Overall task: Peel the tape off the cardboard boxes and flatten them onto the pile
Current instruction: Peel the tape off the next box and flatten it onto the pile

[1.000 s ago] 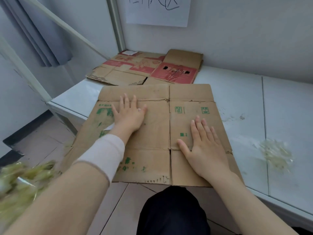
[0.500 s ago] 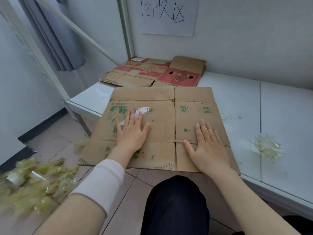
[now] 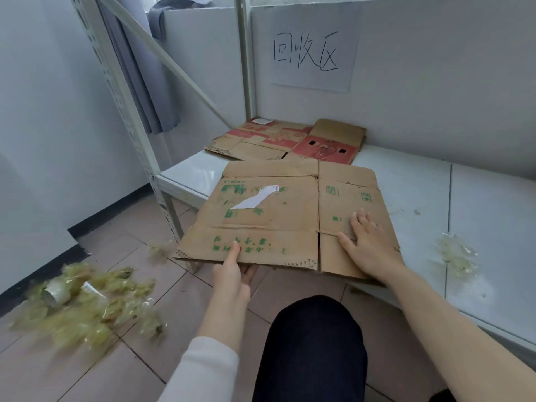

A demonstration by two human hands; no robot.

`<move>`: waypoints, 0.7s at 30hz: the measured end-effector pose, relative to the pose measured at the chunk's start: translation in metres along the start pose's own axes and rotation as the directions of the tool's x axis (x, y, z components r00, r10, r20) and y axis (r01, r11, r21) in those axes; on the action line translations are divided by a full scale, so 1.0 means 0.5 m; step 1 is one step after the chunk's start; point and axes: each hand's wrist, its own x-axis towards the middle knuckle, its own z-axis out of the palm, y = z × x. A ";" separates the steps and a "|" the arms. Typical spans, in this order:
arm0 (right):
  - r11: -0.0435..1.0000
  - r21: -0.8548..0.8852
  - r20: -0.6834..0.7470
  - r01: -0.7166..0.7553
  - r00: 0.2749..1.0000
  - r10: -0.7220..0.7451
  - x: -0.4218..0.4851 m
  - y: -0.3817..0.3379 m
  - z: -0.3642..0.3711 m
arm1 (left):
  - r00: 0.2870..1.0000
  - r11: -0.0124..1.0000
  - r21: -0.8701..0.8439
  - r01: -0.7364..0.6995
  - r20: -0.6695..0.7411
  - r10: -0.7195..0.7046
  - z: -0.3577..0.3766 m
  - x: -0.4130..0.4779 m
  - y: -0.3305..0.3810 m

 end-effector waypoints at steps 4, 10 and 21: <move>0.896 0.406 -0.081 -0.180 0.969 0.232 -0.008 0.028 -0.066 | 0.996 0.995 -0.092 -0.045 0.077 0.052 0.025 0.004 0.052; 0.337 0.916 0.108 -0.218 0.943 0.316 0.027 0.010 -0.122 | 0.976 0.989 -0.093 -0.114 0.173 0.129 0.102 0.075 0.128; 0.133 0.977 0.063 -0.166 0.822 0.566 0.396 -0.045 -0.117 | 0.978 0.941 0.274 -0.197 0.129 0.167 0.340 0.428 0.189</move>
